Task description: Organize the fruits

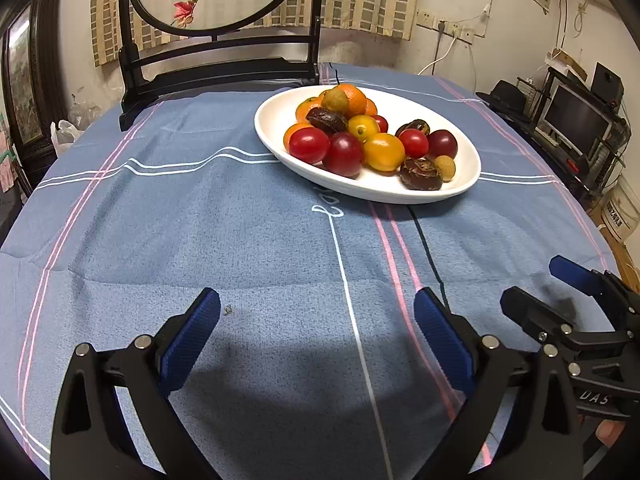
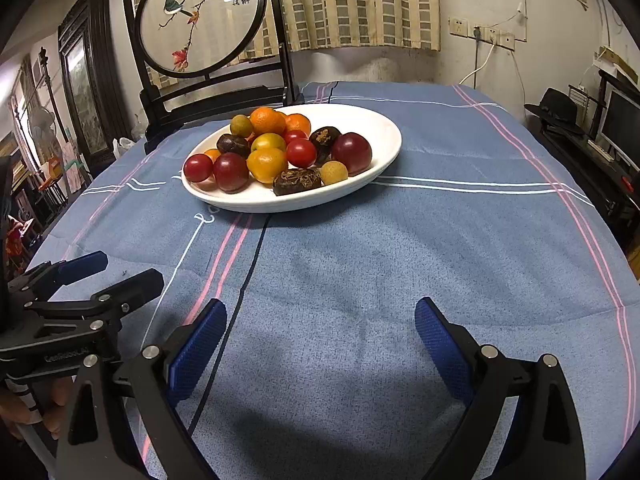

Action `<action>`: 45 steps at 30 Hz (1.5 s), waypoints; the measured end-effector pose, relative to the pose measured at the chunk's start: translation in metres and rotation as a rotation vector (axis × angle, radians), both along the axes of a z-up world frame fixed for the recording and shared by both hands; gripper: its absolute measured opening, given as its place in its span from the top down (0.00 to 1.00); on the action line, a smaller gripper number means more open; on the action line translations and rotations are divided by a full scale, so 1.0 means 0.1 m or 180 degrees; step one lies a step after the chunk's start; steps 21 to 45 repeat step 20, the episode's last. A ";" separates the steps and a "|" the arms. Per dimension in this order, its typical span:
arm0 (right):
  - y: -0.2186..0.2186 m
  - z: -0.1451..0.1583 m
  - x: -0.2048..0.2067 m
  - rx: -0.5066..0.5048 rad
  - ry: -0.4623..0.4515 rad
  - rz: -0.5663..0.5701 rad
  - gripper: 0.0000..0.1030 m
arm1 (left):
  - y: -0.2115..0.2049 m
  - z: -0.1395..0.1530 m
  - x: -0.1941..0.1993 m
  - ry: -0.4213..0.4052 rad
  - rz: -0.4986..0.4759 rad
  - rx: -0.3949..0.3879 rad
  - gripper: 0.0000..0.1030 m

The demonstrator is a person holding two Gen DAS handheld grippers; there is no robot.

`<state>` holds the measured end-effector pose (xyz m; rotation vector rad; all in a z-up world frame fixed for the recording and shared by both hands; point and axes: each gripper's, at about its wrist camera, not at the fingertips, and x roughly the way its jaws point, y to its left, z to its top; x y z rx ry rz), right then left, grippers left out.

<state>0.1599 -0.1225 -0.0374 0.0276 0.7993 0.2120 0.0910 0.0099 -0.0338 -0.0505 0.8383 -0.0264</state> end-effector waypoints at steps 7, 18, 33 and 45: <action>0.00 0.00 0.00 -0.0004 0.0006 0.0000 0.07 | -0.01 0.00 -0.01 -0.0004 -0.0012 0.0024 0.07; 0.00 -0.04 0.02 -0.0052 0.0061 -0.0040 0.07 | -0.02 -0.07 0.04 0.0101 -0.0008 0.0075 0.07; 0.01 -0.05 0.02 -0.0086 0.0080 -0.0042 0.07 | -0.01 -0.09 0.05 0.0113 0.0022 0.0083 0.07; 0.01 -0.05 0.02 -0.0086 0.0080 -0.0042 0.07 | -0.01 -0.09 0.05 0.0113 0.0022 0.0083 0.07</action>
